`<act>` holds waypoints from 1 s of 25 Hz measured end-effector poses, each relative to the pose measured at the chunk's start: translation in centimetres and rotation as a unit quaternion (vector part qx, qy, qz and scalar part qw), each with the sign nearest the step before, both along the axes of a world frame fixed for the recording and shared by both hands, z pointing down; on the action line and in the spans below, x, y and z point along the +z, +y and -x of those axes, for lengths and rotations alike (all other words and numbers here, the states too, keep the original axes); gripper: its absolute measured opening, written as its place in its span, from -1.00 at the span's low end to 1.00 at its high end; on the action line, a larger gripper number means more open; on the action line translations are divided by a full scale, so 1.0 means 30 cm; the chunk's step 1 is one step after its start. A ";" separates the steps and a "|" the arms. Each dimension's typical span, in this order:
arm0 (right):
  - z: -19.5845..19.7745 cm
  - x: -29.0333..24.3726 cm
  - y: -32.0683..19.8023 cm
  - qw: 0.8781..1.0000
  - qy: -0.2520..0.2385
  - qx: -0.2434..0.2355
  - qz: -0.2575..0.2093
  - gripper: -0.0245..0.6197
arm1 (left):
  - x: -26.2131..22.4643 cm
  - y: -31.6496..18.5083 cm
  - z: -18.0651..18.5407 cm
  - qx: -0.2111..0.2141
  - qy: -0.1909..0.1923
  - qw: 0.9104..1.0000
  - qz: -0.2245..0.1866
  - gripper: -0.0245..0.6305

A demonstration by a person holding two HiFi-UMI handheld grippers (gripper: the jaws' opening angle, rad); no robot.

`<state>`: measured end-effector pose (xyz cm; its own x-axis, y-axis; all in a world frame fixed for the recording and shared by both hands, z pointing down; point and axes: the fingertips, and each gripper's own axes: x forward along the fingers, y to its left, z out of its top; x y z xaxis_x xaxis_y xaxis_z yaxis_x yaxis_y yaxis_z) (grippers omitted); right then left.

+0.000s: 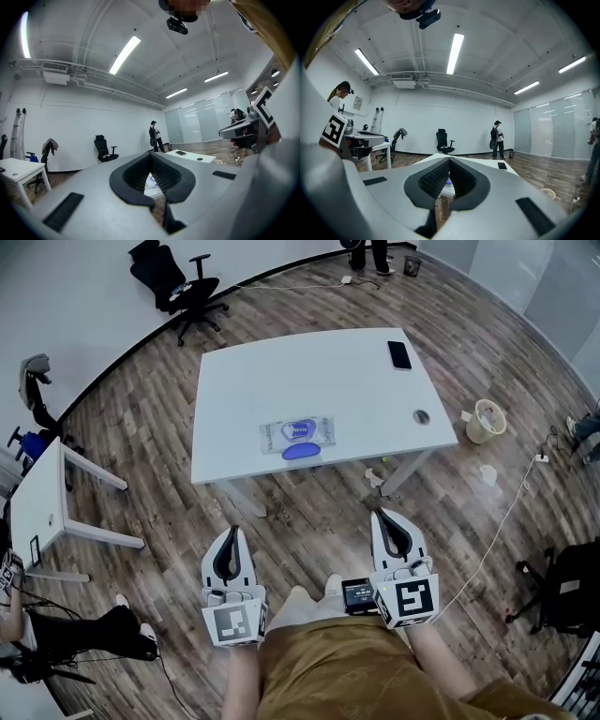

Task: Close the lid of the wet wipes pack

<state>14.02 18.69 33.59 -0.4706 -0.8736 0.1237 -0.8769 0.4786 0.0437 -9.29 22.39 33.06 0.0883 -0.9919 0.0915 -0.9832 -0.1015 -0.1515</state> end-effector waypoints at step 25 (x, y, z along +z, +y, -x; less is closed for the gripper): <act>0.085 0.058 -0.282 1.000 0.008 0.010 0.021 -0.90 | 0.053 -0.289 0.050 0.027 0.000 0.999 0.018 -0.91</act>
<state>11.47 10.22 35.33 -0.4500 -0.8772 0.1672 -0.8860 0.4620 0.0389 -10.80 13.72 34.64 0.1412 -0.9817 0.1275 -0.9763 -0.1595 -0.1466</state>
